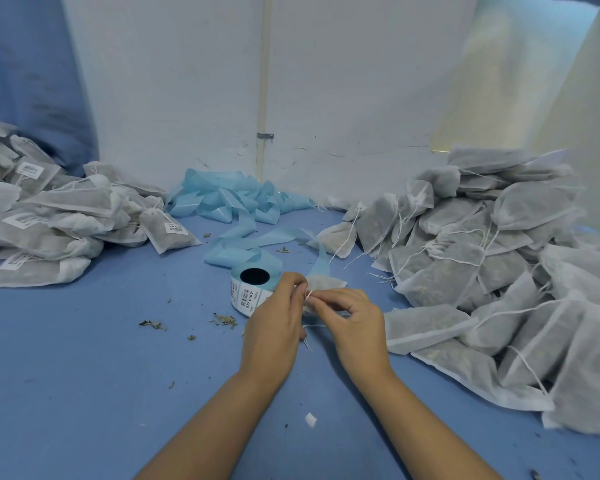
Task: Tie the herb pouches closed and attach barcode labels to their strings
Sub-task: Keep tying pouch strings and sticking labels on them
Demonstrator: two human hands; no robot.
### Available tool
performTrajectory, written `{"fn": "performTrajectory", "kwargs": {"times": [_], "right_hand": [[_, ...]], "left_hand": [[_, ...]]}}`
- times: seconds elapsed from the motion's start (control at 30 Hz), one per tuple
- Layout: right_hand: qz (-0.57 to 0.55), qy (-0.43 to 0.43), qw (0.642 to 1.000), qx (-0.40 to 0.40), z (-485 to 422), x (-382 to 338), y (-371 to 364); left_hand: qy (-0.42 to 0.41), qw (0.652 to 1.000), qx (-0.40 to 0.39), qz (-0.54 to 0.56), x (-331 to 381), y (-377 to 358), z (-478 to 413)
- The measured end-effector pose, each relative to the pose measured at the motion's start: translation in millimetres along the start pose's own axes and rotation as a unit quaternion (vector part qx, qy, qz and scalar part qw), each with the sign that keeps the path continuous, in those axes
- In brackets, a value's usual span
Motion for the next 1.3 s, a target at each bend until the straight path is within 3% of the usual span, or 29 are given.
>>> {"fn": "performTrajectory", "kwargs": {"times": [0.2, 0.47, 0.6, 0.73, 0.83, 1.07, 1.3], "right_hand": [[0.008, -0.021, 1.000, 0.010, 0, 5, -1], [-0.032, -0.081, 0.996, 0.017, 4, 13, -4], [-0.128, -0.163, 0.978, 0.019, 7, 21, -11], [-0.156, -0.213, 0.964, 0.029, 7, 31, -11], [-0.234, -0.290, 0.928, 0.000, 11, 39, -20], [-0.297, -0.313, 0.902, -0.029, 10, 33, -22], [-0.358, -0.370, 0.857, 0.007, 10, 42, -19]], "left_hand": [[-0.036, 0.999, 0.014, 0.015, 9, 1, -1], [0.045, 0.987, -0.019, 0.155, 7, -4, 3], [0.072, 0.975, -0.008, 0.210, 4, -3, 3], [0.064, 0.978, -0.001, 0.196, 4, -2, -1], [0.044, 0.988, 0.009, 0.150, 3, 0, -2], [0.039, 0.994, 0.013, 0.098, 0, 0, -4], [0.081, 0.991, 0.025, 0.102, -9, 0, -6]]}}
Point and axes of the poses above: each hand's wrist, its own z-axis away from the middle knuckle, its own y-axis out of the back of the hand, x = y × z, the point moved 9 cm from there along -z, towards the middle knuckle, and after that the axes turned 12 degrees about x, right-handed, at the moved point
